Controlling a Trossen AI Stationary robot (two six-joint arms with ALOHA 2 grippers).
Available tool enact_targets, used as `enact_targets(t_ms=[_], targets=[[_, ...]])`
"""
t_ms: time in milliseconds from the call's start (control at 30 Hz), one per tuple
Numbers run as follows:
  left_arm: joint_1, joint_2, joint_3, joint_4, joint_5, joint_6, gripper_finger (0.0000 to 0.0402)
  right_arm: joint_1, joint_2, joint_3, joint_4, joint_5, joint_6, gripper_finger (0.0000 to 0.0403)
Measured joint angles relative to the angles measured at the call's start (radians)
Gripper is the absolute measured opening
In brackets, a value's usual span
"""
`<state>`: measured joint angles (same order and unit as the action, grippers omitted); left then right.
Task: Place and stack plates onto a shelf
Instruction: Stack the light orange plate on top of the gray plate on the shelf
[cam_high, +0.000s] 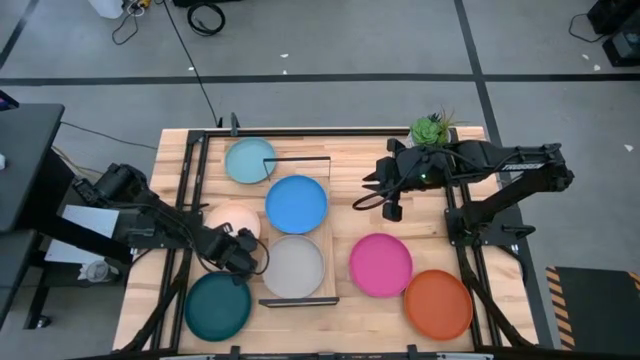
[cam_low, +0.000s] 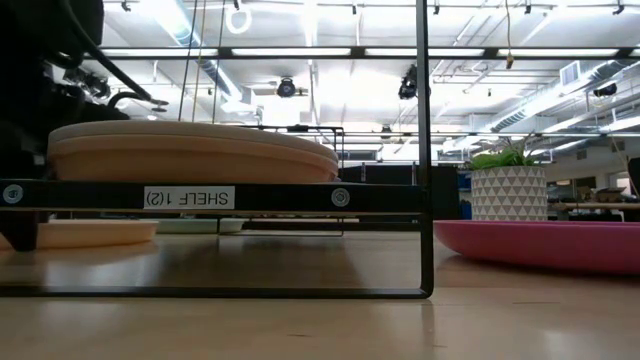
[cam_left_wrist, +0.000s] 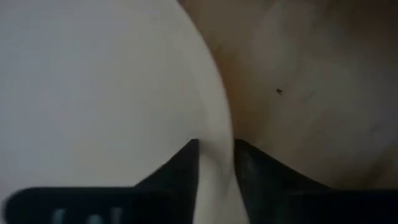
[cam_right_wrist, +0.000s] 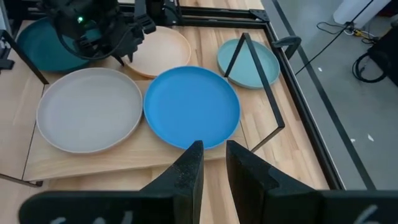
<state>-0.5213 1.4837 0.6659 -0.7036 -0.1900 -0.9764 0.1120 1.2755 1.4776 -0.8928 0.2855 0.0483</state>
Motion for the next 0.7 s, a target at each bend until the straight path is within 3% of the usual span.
enact_targets(t_ms=[167,700], targets=[[0.002,-0.034,0.01,-0.016,0.056,0.053,0.0016,0.0,0.0,0.0,0.0,0.0,-0.044,0.0075],[0.002,-0.445,0.016,-0.047,0.086,-0.065,0.0014,-0.002,0.0,0.0,0.001,0.037,-0.045,0.0075]])
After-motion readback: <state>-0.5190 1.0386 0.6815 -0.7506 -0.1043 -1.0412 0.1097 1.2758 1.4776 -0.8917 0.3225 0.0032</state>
